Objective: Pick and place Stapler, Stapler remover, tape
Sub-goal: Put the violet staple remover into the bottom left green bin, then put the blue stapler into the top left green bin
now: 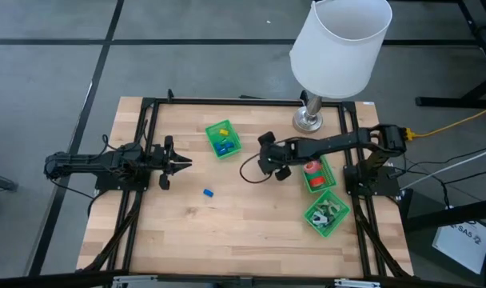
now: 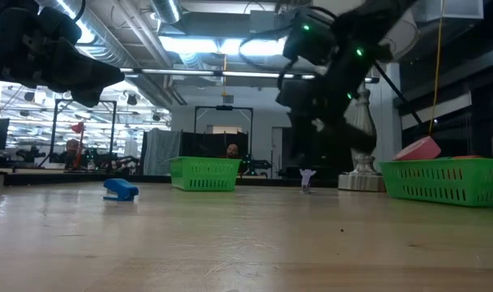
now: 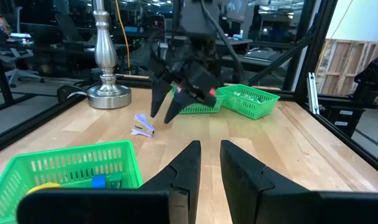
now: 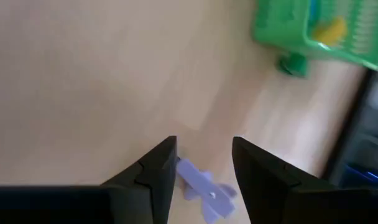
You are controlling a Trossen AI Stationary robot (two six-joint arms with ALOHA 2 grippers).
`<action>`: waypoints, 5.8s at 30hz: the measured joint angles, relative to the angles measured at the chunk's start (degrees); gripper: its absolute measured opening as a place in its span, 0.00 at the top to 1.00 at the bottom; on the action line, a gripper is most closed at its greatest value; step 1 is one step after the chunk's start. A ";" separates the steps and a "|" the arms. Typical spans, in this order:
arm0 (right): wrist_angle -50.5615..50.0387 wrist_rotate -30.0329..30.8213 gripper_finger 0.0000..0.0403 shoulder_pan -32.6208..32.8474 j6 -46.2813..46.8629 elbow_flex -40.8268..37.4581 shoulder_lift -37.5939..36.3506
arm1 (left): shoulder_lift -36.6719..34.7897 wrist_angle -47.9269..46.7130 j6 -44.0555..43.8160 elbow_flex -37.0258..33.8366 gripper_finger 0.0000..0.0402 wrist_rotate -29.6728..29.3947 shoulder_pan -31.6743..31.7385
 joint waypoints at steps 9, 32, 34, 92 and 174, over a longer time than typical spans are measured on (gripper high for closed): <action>-22.55 -13.69 0.61 -5.49 -0.12 15.30 6.13 | -0.01 0.00 0.00 0.00 0.85 -0.01 -0.01; -32.84 -13.15 0.70 -6.70 -20.65 26.66 17.16 | -0.01 0.00 0.00 0.00 0.85 0.01 -0.02; -32.92 -13.14 0.72 -7.00 -20.13 26.66 17.16 | 0.01 0.00 0.00 0.02 0.85 0.00 -0.02; -30.35 -10.68 0.89 -0.65 0.66 21.46 7.30 | -0.01 0.00 0.00 0.00 0.85 0.01 -0.02; -25.34 -36.57 0.61 21.07 89.44 4.26 -13.18 | 0.02 -0.02 0.00 0.00 0.85 0.02 -0.02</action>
